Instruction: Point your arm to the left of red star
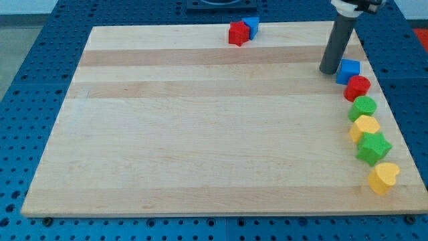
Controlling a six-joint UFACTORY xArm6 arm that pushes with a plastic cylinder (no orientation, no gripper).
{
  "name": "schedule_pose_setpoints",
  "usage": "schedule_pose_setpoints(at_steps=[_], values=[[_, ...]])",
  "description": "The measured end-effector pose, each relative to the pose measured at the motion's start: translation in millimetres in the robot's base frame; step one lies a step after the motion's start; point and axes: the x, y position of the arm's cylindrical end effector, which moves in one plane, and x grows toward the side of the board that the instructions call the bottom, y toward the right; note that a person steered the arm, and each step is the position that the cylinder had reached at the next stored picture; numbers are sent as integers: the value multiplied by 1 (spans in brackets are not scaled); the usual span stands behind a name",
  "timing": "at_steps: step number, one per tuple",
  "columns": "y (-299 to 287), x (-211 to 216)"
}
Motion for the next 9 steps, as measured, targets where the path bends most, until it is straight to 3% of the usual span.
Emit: schedule_pose_setpoints(at_steps=[3, 9], values=[[-61, -81], [-287, -81]])
